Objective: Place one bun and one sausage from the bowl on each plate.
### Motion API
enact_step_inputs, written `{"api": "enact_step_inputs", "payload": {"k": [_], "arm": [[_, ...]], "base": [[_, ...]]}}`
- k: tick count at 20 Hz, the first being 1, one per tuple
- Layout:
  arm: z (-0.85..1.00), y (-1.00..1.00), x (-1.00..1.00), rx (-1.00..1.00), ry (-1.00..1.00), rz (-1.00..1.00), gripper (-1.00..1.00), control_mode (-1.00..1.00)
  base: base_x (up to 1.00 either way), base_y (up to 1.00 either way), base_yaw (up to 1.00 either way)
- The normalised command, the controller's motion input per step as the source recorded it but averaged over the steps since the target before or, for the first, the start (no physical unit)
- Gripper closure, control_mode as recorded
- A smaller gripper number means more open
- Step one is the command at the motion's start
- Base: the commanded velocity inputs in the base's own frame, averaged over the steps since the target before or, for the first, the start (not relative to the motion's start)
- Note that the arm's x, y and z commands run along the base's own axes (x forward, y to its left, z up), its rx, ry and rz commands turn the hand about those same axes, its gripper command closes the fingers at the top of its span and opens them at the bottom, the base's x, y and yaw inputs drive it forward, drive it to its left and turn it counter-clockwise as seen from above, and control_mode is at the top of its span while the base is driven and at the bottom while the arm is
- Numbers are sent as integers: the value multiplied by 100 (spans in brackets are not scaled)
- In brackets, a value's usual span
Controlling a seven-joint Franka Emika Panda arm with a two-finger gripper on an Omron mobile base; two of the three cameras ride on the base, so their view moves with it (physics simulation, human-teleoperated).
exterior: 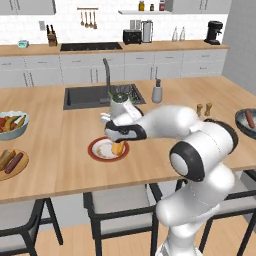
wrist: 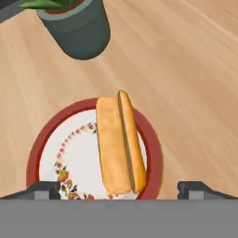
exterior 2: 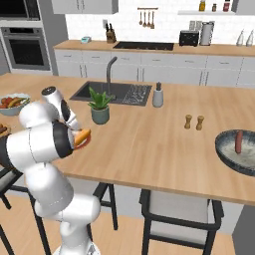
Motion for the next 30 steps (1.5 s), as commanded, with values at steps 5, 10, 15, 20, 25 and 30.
{"api": "enact_step_inputs", "payload": {"k": [5, 10, 15, 20, 25, 30], "arm": [[100, -64, -98, 11, 24, -6, -100, -100], [21, -17, -98, -2, 6, 0, -100, -100], [0, -3, -20, -1, 0, 0, -100, 100], [0, 0, 0, 0, 0, 0, -100, 100], [0, 0, 0, 0, 0, 0, -100, 100], [0, 0, 0, 0, 0, 0, -100, 100]], "base": [[0, 0, 0], [0, 0, 0], [-80, -61, 1], [-88, -100, 0], [-21, -100, 0], [39, -100, 3]]}}
